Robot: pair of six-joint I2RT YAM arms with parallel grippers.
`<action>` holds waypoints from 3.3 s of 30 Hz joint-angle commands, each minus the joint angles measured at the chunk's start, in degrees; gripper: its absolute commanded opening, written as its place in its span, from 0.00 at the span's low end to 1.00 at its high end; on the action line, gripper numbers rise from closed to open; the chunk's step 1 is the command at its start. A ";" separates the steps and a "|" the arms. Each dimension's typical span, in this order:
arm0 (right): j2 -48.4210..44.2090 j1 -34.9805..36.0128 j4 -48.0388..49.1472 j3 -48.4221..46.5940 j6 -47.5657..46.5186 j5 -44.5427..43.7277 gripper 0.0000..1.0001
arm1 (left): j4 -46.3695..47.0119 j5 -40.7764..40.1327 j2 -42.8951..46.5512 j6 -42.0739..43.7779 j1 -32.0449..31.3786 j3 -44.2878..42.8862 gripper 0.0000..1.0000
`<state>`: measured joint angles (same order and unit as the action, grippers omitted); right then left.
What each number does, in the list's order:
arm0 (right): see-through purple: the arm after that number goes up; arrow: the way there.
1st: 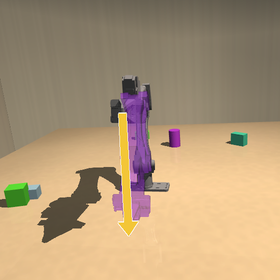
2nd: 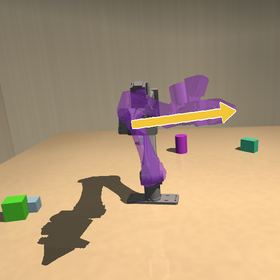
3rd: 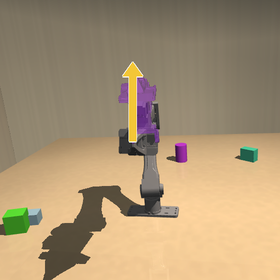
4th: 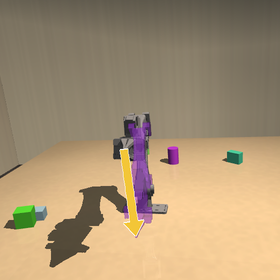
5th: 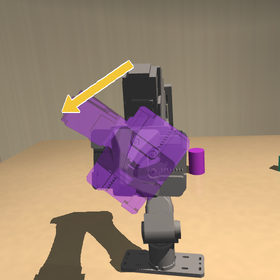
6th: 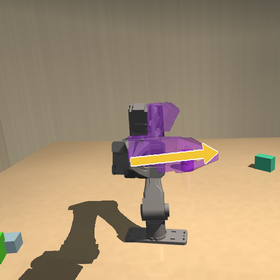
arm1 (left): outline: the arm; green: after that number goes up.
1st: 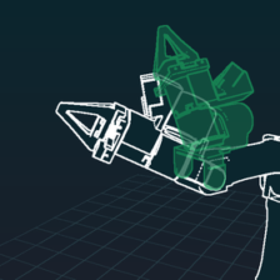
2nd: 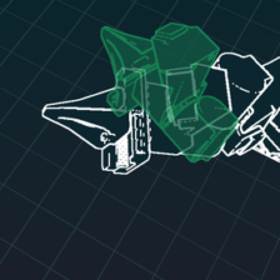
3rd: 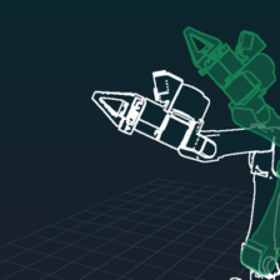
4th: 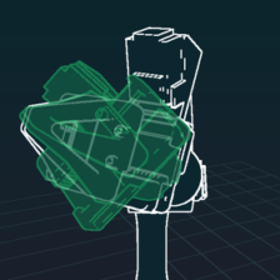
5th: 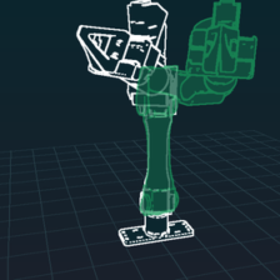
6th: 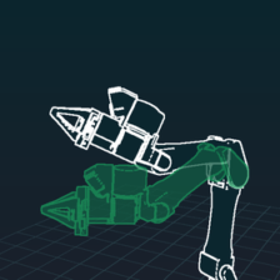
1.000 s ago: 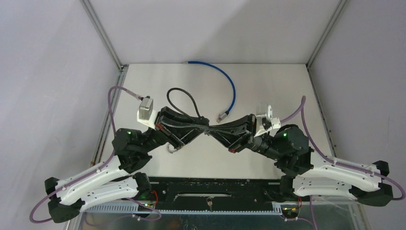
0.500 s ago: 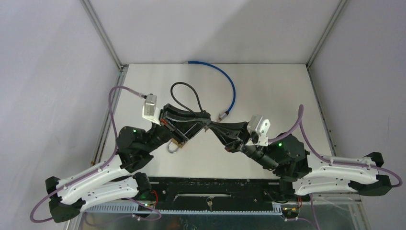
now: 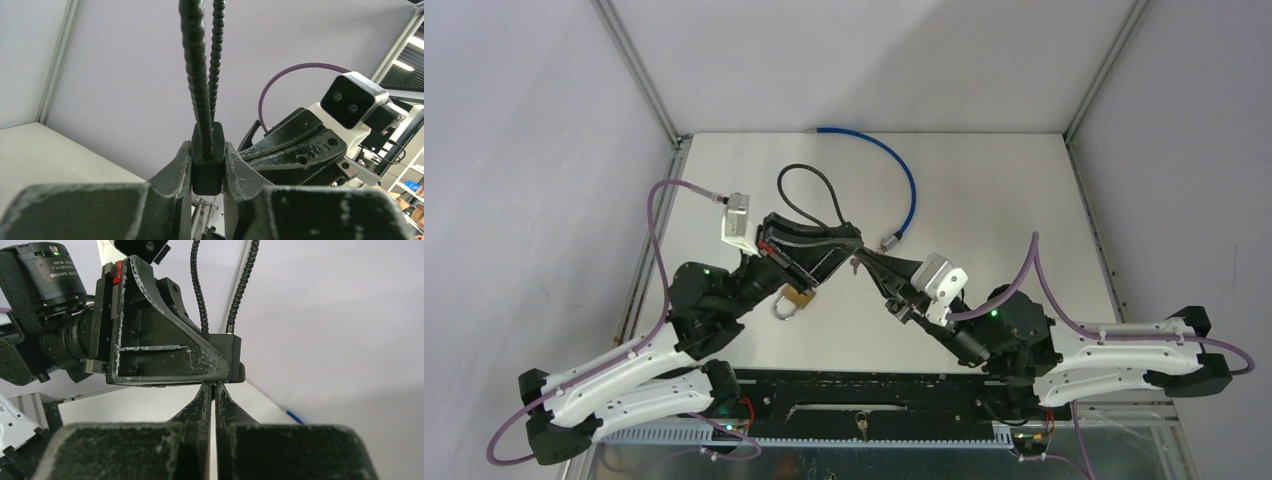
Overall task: Lock with the key
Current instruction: Lock the lock.
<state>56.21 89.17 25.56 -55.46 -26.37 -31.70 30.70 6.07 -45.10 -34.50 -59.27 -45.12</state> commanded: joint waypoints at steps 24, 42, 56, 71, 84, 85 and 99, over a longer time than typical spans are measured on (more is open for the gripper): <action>-13.63 -1.45 -5.44 1.74 9.20 8.60 0.38 | -5.41 -1.54 2.88 4.99 0.38 1.71 0.00; -13.12 -21.88 -25.32 -2.17 36.30 28.80 0.40 | -27.32 1.82 0.18 21.49 0.29 -4.18 0.00; -16.18 -23.02 -15.99 4.78 35.96 41.36 0.40 | -3.08 3.67 2.08 1.54 0.29 -3.22 0.00; -12.50 -22.66 -7.90 5.01 36.37 41.29 0.37 | 3.36 8.98 2.07 -1.28 0.29 -2.60 0.00; -10.68 -21.10 -3.78 5.06 37.18 40.15 0.28 | 5.86 9.67 1.04 -2.75 0.29 -1.99 0.00; -10.63 -20.87 -3.50 5.08 37.18 40.14 0.27 | 5.82 9.67 1.06 -2.76 0.29 -1.99 0.00; -9.31 -19.53 -1.79 5.01 37.38 38.54 0.23 | 6.22 9.92 0.36 -2.85 0.29 -1.98 0.00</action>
<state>46.61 69.06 21.08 -50.26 10.33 8.78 33.65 15.27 -44.69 -36.64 -59.07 -45.52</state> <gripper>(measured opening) 0.236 0.225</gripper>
